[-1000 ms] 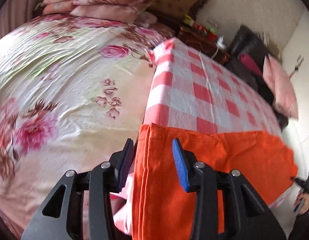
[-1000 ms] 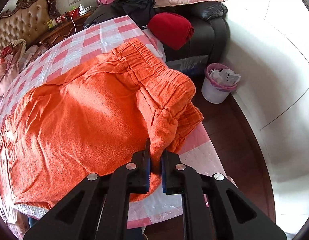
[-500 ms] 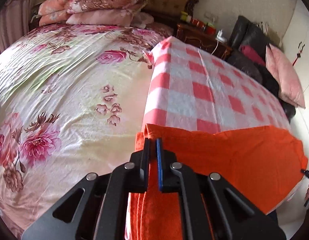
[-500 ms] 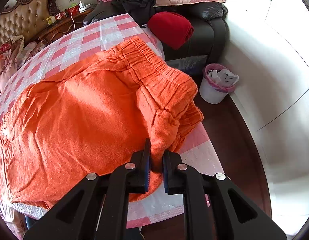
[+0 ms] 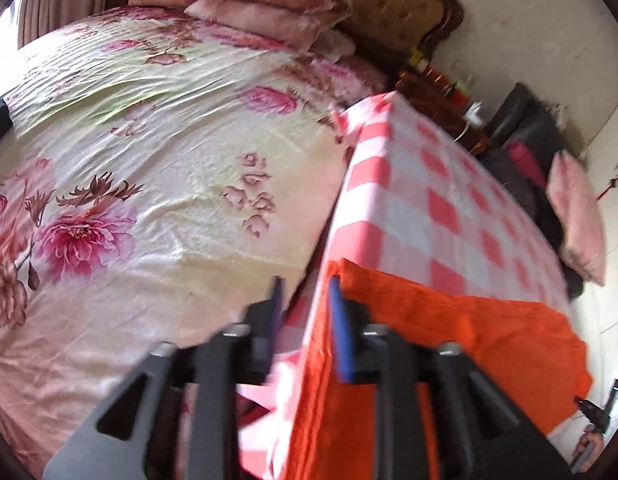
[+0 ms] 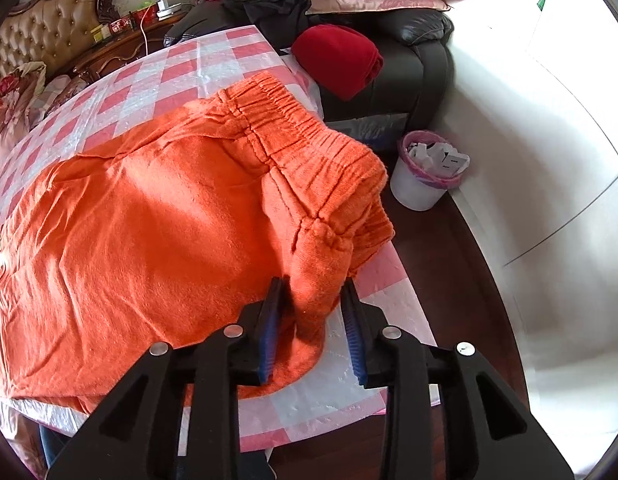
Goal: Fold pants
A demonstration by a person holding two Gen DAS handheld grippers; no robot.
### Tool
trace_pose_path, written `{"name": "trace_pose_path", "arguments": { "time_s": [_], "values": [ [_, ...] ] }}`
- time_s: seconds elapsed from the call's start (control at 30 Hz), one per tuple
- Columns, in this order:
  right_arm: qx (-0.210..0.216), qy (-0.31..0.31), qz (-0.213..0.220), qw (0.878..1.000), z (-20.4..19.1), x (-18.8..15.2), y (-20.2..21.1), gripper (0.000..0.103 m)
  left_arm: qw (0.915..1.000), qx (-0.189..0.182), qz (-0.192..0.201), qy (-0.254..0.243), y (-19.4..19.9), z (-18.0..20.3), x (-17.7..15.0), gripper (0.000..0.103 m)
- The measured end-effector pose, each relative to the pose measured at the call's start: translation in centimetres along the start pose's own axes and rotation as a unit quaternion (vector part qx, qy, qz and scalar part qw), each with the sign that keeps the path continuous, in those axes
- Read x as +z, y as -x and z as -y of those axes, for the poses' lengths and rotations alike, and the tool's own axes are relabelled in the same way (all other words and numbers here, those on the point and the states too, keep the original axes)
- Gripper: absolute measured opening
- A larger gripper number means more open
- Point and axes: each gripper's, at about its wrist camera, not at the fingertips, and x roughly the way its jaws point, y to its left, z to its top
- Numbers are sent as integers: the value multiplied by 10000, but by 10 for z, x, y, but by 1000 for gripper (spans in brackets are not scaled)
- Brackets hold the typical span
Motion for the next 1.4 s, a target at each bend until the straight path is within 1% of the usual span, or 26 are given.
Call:
{"name": "trace_pose_path", "arguments": {
  "time_s": [0.07,0.13,0.17,0.2,0.23,0.3,0.4,0.63,0.67,0.7,0.73,0.77,0.8,0.9,0.93,0.97,1.0,1.03,1.07,1.1,1.17,1.23,1.27,1.33,1.37,1.4],
  "values": [
    [-26,8,26,10000,0,-1,0,34,9998,-143,-50,-110,12,4,-14,39],
    [-85,15,58,9999,-2,-1,1,39,9985,-13,-195,-506,13,14,-31,39],
    [-158,9,104,9998,-3,-2,2,46,9969,108,-306,-716,9,20,-40,39],
    [-215,14,141,9997,-4,-2,3,56,9944,255,-409,-936,4,26,-48,36],
    [-262,22,174,9995,-5,-2,4,60,9907,452,-434,-1209,-1,32,-56,26],
    [-295,41,254,9992,-7,-4,8,67,9863,647,-294,-1489,-1,40,-60,16],
    [-262,54,399,9988,-7,-8,17,72,9868,720,-307,-1417,-4,39,-56,13],
    [-275,168,357,9988,-2,-14,17,75,9874,835,-363,-1296,-6,38,-51,13],
    [-260,171,363,9989,-2,-16,17,74,9876,874,-363,-1250,-6,38,-51,18],
    [-235,152,401,9988,-1,-18,18,73,9873,985,-348,-1195,-5,37,-51,30],
    [-141,86,468,9988,2,-20,22,72,9868,1139,-308,-1108,-2,37,-50,31],
    [-10,22,507,9987,4,-20,24,64,9884,1089,-237,-1032,4,39,-50,31],
    [169,-47,528,9985,7,-20,27,55,9912,880,-68,-989,15,45,-50,31],
    [919,-485,312,9941,20,-17,23,54,9911,381,233,-1257,38,79,-60,31],
    [1128,-626,233,9914,23,-16,20,54,9899,81,275,-1386,44,100,-69,31],
    [1404,-787,130,9869,26,-14,15,47,9869,-292,270,-1564,47,124,-80,31],
    [1512,-870,85,9846,27,-14,12,23,9824,-622,217,-1745,47,145,-92,32],
    [1468,-896,64,9851,27,-15,11,11,9736,-1063,99,-2019,46,176,-109,32],
    [1466,-908,73,9850,26,-16,11,8,9653,-1415,-9,-2197,44,203,-124,32],
    [1488,-892,88,9848,26,-18,12,6,9586,-1730,-141,-2256,40,223,-135,31],
    [1396,-771,156,9871,22,-22,17,6,9381,-2510,-595,-2313,27,275,-162,31],
    [1321,-658,191,9889,18,-25,20,6,9202,-2928,-895,-2437,14,321,-183,31],
    [1315,-587,202,9894,17,-26,20,6,9096,-3072,-1069,-2585,5,348,-194,30],
    [1289,-480,241,9902,16,-26,19,6,9017,-3097,-1244,-2747,-12,387,-212,29],
    [1291,-522,222,9900,18,-26,18,10,8941,-3145,-1416,-2856,-23,405,-223,28],
    [1264,-561,201,9902,19,-26,18,23,8899,-3098,-1524,-2980,-31,417,-234,28]
  ]
}}
